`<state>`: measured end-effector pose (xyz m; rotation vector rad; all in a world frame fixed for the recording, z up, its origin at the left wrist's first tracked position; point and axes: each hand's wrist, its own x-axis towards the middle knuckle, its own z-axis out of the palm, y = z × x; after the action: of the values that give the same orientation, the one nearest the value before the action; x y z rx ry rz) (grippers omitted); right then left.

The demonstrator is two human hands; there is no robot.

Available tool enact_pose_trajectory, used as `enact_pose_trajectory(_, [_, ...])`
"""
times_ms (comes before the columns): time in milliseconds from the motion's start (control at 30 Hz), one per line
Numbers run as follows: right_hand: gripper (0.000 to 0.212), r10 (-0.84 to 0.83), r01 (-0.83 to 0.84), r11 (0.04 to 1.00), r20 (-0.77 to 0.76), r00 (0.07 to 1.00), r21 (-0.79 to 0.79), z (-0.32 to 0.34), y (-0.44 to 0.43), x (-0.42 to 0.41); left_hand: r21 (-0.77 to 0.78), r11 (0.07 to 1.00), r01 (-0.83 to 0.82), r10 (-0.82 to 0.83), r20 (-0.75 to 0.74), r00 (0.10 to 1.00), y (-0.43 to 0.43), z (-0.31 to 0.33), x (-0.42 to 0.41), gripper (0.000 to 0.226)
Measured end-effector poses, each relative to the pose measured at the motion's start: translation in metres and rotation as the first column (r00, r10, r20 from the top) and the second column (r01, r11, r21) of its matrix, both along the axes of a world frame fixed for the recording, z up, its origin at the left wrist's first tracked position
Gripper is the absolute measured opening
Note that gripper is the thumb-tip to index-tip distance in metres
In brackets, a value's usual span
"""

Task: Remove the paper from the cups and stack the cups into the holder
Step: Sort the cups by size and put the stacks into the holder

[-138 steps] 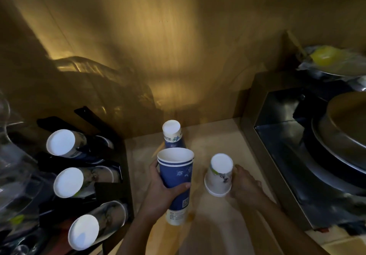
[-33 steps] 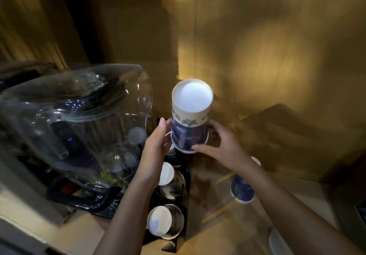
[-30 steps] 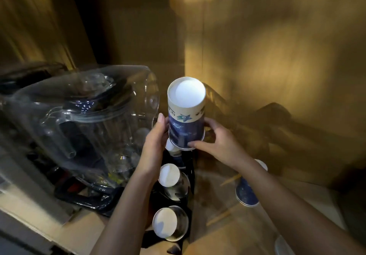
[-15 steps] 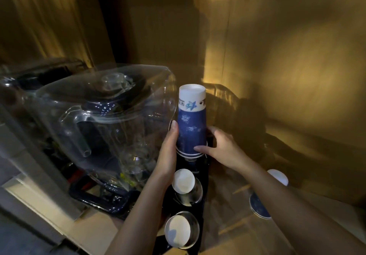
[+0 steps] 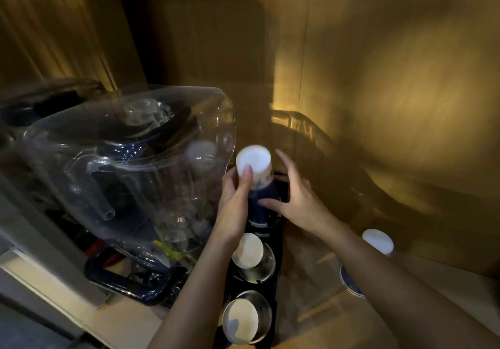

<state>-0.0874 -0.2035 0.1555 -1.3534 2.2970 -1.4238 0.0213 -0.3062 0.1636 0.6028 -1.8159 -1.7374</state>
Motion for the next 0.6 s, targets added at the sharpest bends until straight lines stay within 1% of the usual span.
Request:
enact_pose_trajectory(33, [0.091,0.013,-0.013,1.000,-0.016,1.000,-0.001,0.001,-0.001,0.001,-0.038,0.999,-0.013,0.014,0.020,1.000,0.001,0.001,0.001,0.063])
enact_pose_trajectory(67, [0.083,0.031,-0.029,0.999,-0.060,0.998,0.027,0.000,-0.002,0.001,-0.110,0.994,-0.011,0.016,0.046,0.999,0.002,0.000,0.002,0.062])
enact_pose_trajectory(100, [0.071,0.053,-0.043,0.996,-0.129,0.990,0.075,-0.002,-0.003,0.001,-0.205,0.979,0.000,0.018,0.083,0.996,0.004,-0.003,0.003,0.060])
enact_pose_trajectory(167, [0.049,0.068,-0.025,0.987,-0.267,0.961,0.161,-0.009,-0.007,-0.001,-0.427,0.904,-0.016,0.094,0.161,0.983,0.008,-0.010,0.004,0.047])
enact_pose_trajectory(200, [0.045,0.051,0.000,0.985,-0.294,0.954,0.171,-0.013,-0.007,-0.002,-0.512,0.858,-0.039,0.150,0.178,0.973,0.010,-0.013,0.005,0.041])
enact_pose_trajectory(267, [0.048,0.017,0.033,0.986,-0.303,0.953,0.161,-0.015,-0.006,-0.003,-0.620,0.783,-0.050,0.208,0.185,0.960,0.012,-0.018,0.005,0.038])
enact_pose_trajectory(333, [0.052,0.011,0.043,0.986,-0.317,0.948,0.163,-0.014,-0.003,-0.004,-0.690,0.723,-0.022,0.222,0.202,0.954,0.011,-0.021,0.005,0.038])
enact_pose_trajectory(400, [0.052,0.021,0.048,0.981,-0.345,0.938,0.190,-0.012,-0.001,-0.005,-0.707,0.708,-0.011,0.218,0.203,0.955,0.010,-0.022,0.005,0.039])
enact_pose_trajectory(533, [0.052,0.077,0.082,0.945,-0.459,0.885,0.317,-0.005,0.006,-0.002,-0.745,0.664,0.062,0.188,0.246,0.951,0.011,-0.016,0.005,0.042])
enact_pose_trajectory(600, [0.052,0.057,0.089,0.952,-0.453,0.890,0.293,0.000,0.018,-0.002,-0.791,0.609,0.064,0.210,0.238,0.948,0.017,-0.008,0.006,0.046])
